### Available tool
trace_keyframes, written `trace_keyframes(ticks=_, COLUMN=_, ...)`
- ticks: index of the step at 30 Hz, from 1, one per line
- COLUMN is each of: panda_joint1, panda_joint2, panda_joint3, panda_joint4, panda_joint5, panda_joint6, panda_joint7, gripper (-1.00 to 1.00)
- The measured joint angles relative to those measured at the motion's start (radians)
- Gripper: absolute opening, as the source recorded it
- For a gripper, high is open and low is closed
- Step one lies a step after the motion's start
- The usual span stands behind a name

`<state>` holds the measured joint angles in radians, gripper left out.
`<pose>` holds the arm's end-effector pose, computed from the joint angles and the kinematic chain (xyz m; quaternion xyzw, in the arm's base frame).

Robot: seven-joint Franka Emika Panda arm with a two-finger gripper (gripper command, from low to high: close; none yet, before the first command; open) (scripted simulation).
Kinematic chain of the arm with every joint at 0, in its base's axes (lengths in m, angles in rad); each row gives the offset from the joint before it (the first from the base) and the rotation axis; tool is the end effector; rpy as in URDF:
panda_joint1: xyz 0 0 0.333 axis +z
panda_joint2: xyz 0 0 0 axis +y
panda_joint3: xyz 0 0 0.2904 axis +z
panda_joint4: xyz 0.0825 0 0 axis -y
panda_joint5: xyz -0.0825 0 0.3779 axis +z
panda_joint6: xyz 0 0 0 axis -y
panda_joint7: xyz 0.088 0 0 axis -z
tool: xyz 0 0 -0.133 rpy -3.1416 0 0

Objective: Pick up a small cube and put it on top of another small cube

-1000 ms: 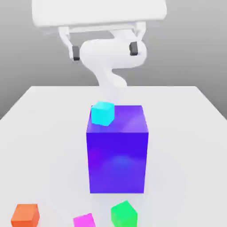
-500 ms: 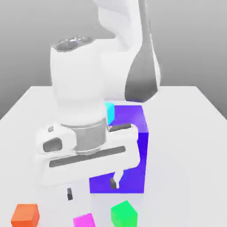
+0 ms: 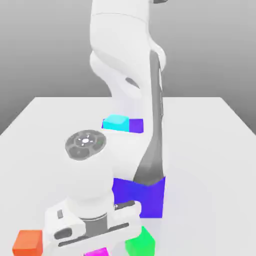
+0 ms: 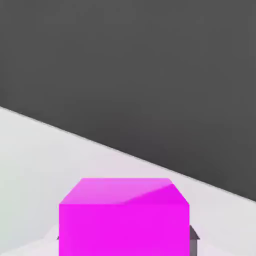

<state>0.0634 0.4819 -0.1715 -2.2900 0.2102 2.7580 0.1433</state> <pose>0.5038 -0.0702 0.0994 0.9772 -0.2121 0.0000 0.0005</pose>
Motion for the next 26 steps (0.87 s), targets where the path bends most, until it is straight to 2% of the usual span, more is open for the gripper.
trace_keyframes(ticks=4, panda_joint1=0.035, panda_joint2=-0.135, panda_joint3=-0.031, panda_joint4=-0.038, panda_joint5=-0.059, panda_joint6=-0.096, panda_joint7=0.021, gripper=-1.00)
trace_keyframes(ticks=9, panda_joint1=0.101, panda_joint2=-0.307, panda_joint3=0.032, panda_joint4=-0.142, panda_joint5=-0.158, panda_joint6=-0.156, panda_joint7=-0.119, gripper=-1.00)
trace_keyframes(ticks=14, panda_joint1=0.106, panda_joint2=-0.215, panda_joint3=0.067, panda_joint4=-0.160, panda_joint5=-0.142, panda_joint6=-0.044, panda_joint7=-0.184, gripper=-1.00)
trace_keyframes(ticks=15, panda_joint1=0.103, panda_joint2=-0.190, panda_joint3=0.072, panda_joint4=-0.159, panda_joint5=-0.136, panda_joint6=-0.021, panda_joint7=-0.189, gripper=1.00)
trace_keyframes(ticks=21, panda_joint1=0.101, panda_joint2=-0.177, panda_joint3=0.074, panda_joint4=-0.158, panda_joint5=-0.133, panda_joint6=-0.008, panda_joint7=-0.191, gripper=1.00)
trace_keyframes(ticks=26, panda_joint1=0.110, panda_joint2=-0.308, panda_joint3=0.060, panda_joint4=-0.166, panda_joint5=-0.170, panda_joint6=-0.129, panda_joint7=-0.166, gripper=1.00)
